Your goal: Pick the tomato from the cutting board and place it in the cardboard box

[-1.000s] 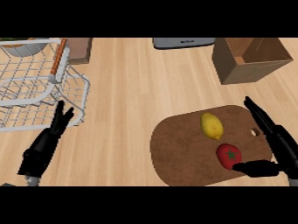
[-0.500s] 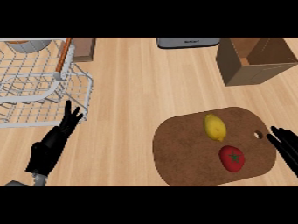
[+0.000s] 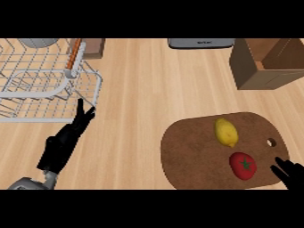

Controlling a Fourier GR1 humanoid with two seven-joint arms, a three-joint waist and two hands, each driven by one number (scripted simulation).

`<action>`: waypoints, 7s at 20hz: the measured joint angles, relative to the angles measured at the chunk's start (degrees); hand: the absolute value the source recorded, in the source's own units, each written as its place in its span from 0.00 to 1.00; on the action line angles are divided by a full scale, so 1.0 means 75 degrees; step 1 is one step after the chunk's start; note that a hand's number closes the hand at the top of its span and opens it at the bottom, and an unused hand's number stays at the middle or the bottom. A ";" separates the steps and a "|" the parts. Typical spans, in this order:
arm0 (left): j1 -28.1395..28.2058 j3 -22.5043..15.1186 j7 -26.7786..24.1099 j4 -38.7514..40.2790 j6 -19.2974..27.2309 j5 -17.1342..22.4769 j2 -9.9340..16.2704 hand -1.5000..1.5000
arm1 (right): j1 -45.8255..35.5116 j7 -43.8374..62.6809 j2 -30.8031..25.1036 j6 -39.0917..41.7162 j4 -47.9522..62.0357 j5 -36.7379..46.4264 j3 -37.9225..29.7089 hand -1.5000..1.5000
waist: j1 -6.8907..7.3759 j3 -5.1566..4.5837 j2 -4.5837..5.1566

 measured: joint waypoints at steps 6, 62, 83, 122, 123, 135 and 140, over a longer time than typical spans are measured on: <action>-0.0279 -0.0062 0.0135 0.0140 -0.0167 -0.0030 -0.0192 0.50 | -0.0177 0.0868 0.0338 0.0416 -0.0335 -0.0038 0.0224 0.00 | 0.0198 0.0014 0.0035; -0.0500 0.0811 0.0047 0.0338 -0.0942 -0.1048 -0.1229 0.50 | -0.3061 0.0532 0.3456 0.1230 0.4625 0.2406 0.1130 1.00 | 0.0304 -0.0059 -0.0051; -0.0470 0.1019 0.0014 0.0259 -0.1316 -0.1183 -0.1434 0.50 | -0.5235 -0.2315 0.2997 0.0369 0.6402 0.2321 -0.0448 1.00 | 0.0282 0.0038 0.0005; -0.0910 0.1792 -0.0033 0.0128 -0.1892 -0.2027 -0.2028 0.50 | -0.8147 -0.0646 0.2426 0.2694 0.5449 -0.0687 -0.4035 1.00 | 0.0372 0.0082 0.0004; -0.0924 0.1804 -0.0139 0.0226 -0.1890 -0.2065 -0.2079 0.50 | -0.8343 -0.0636 0.2480 0.2610 0.5703 -0.0557 -0.3963 1.00 | 0.0373 0.0081 0.0005; -0.0943 0.1921 0.0002 0.0058 -0.2080 -0.2159 -0.2243 0.50 | -1.0243 -0.1954 0.2675 0.1358 0.9615 0.1083 -0.3367 1.00 | 0.0459 0.0083 0.0031; -0.1046 0.1982 0.0122 0.0003 -0.2124 -0.2197 -0.2287 0.50 | -1.0834 -0.2399 0.2980 0.0801 1.1356 0.1491 -0.3326 1.00 | 0.0498 0.0087 0.0050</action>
